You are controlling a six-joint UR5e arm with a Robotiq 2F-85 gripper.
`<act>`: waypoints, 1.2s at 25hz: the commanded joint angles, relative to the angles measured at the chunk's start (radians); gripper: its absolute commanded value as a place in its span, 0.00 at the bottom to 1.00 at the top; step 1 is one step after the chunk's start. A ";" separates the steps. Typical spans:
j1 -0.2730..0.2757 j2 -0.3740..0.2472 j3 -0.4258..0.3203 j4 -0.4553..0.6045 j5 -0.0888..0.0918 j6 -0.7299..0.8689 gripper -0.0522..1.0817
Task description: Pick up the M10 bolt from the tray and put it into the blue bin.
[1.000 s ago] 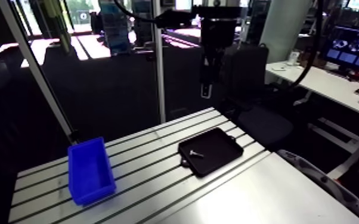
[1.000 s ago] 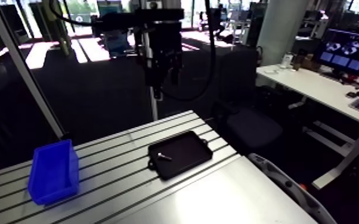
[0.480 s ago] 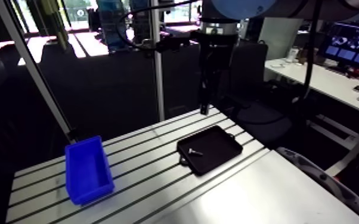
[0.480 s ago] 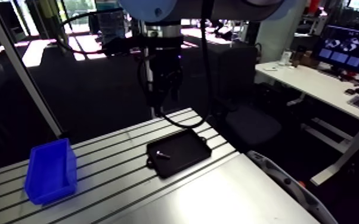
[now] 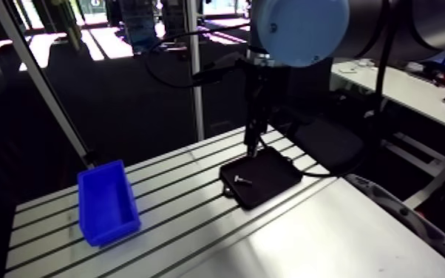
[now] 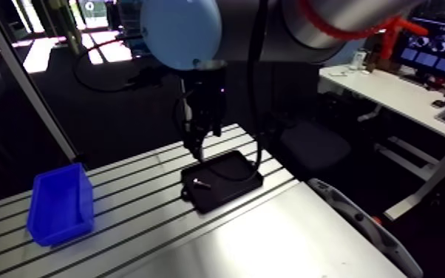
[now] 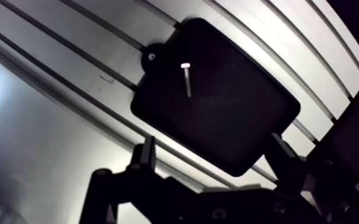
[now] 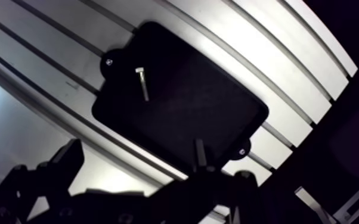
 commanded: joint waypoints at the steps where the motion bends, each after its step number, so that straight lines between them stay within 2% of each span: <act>1: 0.001 0.027 0.046 -0.075 0.000 0.000 0.06; 12: 0.003 0.081 0.061 -0.142 0.001 -0.034 0.07; 21: 0.009 0.120 0.054 -0.139 0.003 -0.031 0.23; 30: 0.022 0.149 0.046 -0.155 0.001 -0.032 0.32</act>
